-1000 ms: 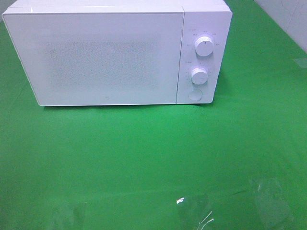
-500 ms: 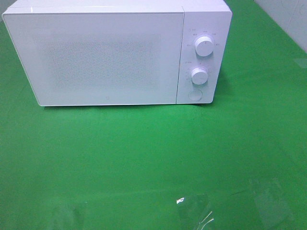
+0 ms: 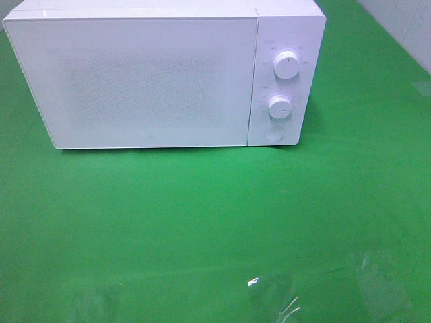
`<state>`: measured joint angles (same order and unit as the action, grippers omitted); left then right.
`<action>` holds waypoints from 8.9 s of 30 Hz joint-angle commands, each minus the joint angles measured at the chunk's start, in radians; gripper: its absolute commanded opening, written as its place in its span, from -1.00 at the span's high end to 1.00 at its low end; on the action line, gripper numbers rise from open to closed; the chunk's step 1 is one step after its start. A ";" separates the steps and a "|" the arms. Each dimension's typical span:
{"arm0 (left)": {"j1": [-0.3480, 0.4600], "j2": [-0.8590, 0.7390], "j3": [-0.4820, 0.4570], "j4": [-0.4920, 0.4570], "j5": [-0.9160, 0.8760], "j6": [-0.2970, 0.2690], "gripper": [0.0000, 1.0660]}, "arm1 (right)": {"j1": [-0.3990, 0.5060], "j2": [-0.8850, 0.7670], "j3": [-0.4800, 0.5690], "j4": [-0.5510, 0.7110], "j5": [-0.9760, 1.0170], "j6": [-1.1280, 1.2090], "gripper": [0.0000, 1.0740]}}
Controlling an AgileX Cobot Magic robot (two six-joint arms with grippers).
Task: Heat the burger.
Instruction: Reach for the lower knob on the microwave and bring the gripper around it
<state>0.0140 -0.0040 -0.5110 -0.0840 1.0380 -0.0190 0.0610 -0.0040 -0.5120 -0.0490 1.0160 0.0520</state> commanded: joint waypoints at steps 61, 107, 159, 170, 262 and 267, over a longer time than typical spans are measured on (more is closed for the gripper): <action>0.001 -0.025 0.002 0.003 -0.007 -0.005 -0.84 | -0.003 0.155 0.209 0.000 -0.650 0.007 -0.33; 0.001 -0.025 0.002 0.003 -0.007 -0.005 -0.84 | 0.118 1.262 0.207 0.116 -1.649 -0.092 -0.32; 0.001 -0.025 0.002 0.002 -0.007 -0.005 -0.84 | 0.739 1.878 -0.096 0.938 -2.181 -0.408 -0.42; 0.001 -0.025 0.002 0.002 -0.007 -0.005 -0.84 | 0.647 1.953 -0.201 0.873 -2.140 -0.408 -0.42; 0.001 -0.025 0.002 0.002 -0.007 -0.005 -0.84 | 0.579 2.080 -0.321 0.411 -2.241 1.011 0.97; 0.001 -0.025 0.002 0.002 -0.007 -0.005 -0.84 | 0.579 2.080 -0.321 0.387 -2.303 1.136 0.97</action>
<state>0.0140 -0.0040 -0.5110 -0.0820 1.0380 -0.0220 0.6240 2.0930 -0.7840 0.5890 -1.1670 1.1150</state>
